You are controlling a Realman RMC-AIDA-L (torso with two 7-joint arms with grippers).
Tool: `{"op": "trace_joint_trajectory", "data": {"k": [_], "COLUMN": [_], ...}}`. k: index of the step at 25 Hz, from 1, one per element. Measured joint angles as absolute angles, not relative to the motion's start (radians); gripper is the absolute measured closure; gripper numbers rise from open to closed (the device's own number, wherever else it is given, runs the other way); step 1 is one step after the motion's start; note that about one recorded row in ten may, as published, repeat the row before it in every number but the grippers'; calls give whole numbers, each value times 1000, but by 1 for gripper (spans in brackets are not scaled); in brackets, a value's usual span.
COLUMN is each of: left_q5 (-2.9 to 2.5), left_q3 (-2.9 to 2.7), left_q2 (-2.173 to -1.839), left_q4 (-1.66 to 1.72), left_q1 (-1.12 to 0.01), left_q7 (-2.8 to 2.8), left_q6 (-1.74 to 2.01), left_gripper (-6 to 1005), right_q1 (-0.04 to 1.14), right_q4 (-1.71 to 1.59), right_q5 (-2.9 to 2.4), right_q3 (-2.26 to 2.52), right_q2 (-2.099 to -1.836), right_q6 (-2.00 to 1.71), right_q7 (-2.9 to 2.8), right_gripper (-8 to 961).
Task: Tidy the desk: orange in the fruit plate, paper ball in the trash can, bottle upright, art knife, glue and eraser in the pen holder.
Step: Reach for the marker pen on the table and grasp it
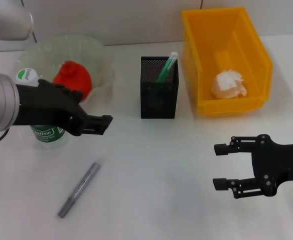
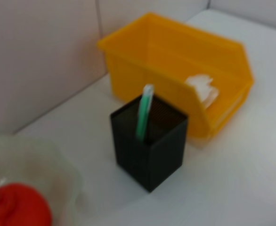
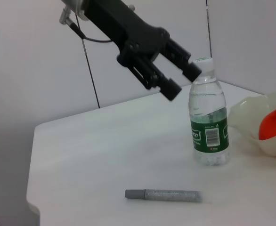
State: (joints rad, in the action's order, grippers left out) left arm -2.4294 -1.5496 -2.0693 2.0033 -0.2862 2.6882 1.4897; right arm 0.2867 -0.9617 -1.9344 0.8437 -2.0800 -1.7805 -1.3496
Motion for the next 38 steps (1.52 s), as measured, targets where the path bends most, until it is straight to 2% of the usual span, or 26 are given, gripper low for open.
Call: {"op": "trace_joint_trajectory", "data": {"k": [10,38], "left_q5": [-2536,-2586], "left_q3": [-1542,-1670], "left_q2": [-2069,-2072], "left_q4": [1865,1707], "left_q1": [-356,-362], "left_q7": [2795,2848], "left_q6": [1566,1532], "left_gripper": [220,223], "right_q1": [289,343], "right_q4": [-955,-896], "right_q5": [-1934,-1934], "right_q3": [844,844], "right_q2": [-2080,-2080], "right_q6": [-1766,-1718], "right_q7": [-1350,-1348], "right_gripper": [187,187]}}
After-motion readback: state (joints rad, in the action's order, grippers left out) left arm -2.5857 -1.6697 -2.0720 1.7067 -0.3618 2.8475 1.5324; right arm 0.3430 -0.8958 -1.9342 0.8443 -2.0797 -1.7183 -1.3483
